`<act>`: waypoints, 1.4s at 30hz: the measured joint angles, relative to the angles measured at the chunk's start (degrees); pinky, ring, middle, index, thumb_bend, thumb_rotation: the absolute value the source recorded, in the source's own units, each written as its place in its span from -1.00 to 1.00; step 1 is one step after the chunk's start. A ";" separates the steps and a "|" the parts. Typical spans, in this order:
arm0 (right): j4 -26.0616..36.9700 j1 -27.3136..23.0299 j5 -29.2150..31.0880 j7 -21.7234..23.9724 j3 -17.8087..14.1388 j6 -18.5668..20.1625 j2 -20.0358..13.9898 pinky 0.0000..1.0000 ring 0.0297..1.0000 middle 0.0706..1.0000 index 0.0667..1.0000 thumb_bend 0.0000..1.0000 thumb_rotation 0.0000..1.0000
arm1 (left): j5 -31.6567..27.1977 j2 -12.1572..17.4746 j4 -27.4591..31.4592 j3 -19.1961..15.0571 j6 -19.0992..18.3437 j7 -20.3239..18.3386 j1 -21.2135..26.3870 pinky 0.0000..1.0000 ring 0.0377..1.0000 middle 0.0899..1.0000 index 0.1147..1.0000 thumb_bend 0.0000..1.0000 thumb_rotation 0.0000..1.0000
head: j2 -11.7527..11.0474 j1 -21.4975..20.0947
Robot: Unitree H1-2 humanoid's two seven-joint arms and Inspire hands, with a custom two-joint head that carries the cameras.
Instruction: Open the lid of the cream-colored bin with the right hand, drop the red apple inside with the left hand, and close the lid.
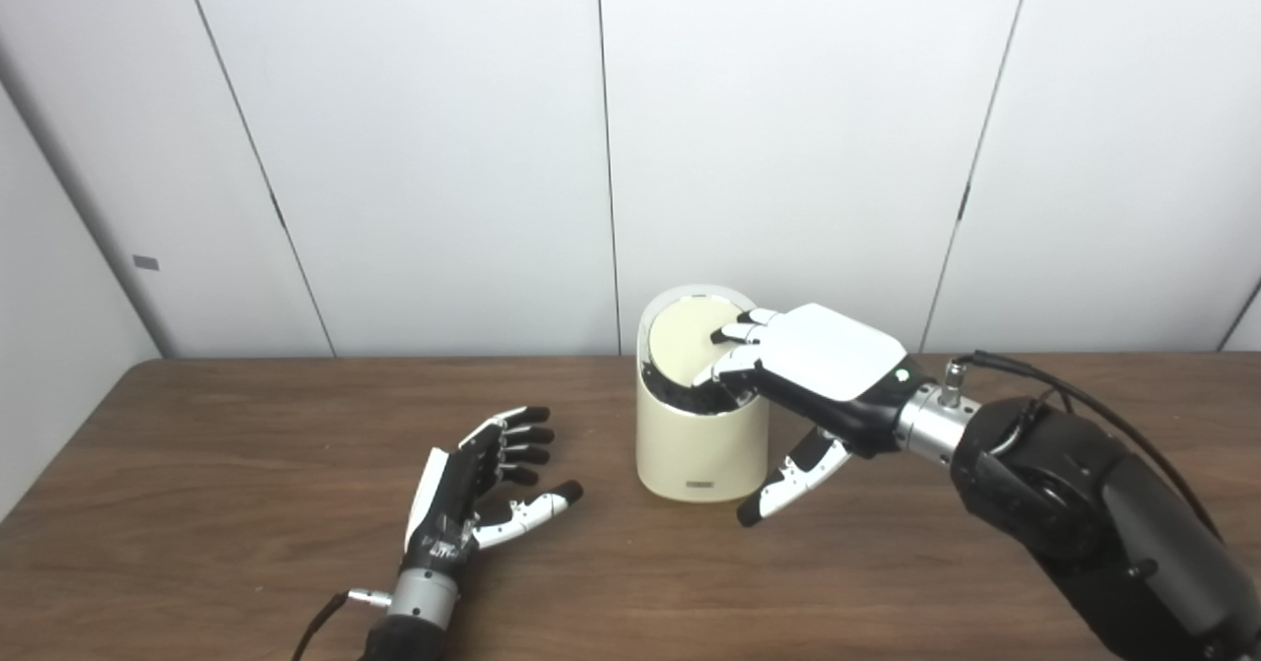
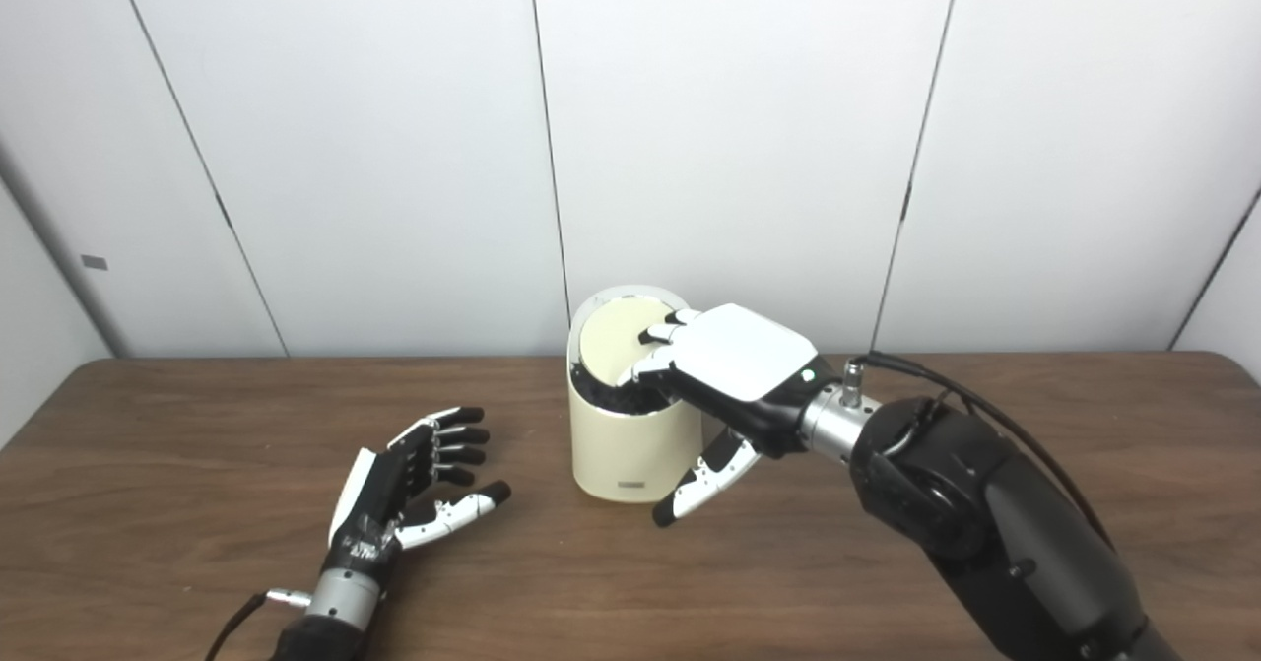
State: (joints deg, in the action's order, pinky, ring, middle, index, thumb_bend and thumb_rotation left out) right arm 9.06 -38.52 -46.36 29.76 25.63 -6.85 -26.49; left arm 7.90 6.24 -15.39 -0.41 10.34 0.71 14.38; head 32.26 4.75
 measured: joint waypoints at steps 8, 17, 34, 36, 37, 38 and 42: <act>0.34 0.37 2.63 1.53 -2.11 1.38 0.41 0.89 0.83 0.48 0.49 0.39 0.18 | -0.01 -0.01 0.03 -0.04 0.00 0.02 -0.01 0.24 0.35 0.40 0.51 0.45 -0.72 | -0.35 -0.17; 2.12 1.61 9.93 4.08 -8.07 9.39 2.66 0.76 0.80 0.50 0.50 0.32 0.11 | -0.04 -0.02 0.01 0.02 0.02 -0.02 0.08 0.24 0.33 0.39 0.51 0.44 -0.73 | -0.53 -0.70; 4.43 8.27 19.23 -3.91 -19.75 13.16 5.21 0.47 0.69 0.76 0.74 0.35 -0.35 | -0.04 -0.09 0.00 0.31 0.04 -0.03 0.17 0.21 0.32 0.39 0.51 0.43 -0.76 | -0.53 -0.97; 3.39 10.47 21.90 -5.63 -21.87 13.54 6.59 0.48 0.69 0.74 0.73 0.46 -0.51 | -0.05 0.01 0.00 0.29 0.06 -0.06 0.12 0.20 0.32 0.39 0.51 0.42 -0.78 | -0.61 -1.05; 2.87 11.38 22.97 -6.75 -22.85 13.96 7.32 0.49 0.69 0.74 0.74 0.48 -0.53 | -0.05 0.01 -0.02 0.28 0.10 -0.09 0.11 0.20 0.32 0.39 0.51 0.43 -0.78 | -0.62 -1.05; 2.52 12.11 23.74 -7.51 -23.74 14.57 7.84 0.49 0.68 0.75 0.74 0.48 -0.55 | -0.09 0.01 -0.03 0.28 0.18 -0.10 0.11 0.20 0.33 0.39 0.51 0.43 -0.78 | -0.62 -1.14; 0.51 14.70 29.13 -9.03 -25.79 15.13 8.56 0.47 0.66 0.80 0.79 0.47 -0.60 | -0.34 -0.02 -0.02 0.31 1.32 -0.23 0.12 0.19 0.32 0.39 0.50 0.44 -0.76 | -0.79 -1.67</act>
State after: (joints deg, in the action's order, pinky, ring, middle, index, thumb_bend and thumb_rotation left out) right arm 9.57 -23.83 -17.23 20.73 -0.16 8.28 -17.93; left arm 7.57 6.22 -15.41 -0.09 11.66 0.48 14.50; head 31.46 3.08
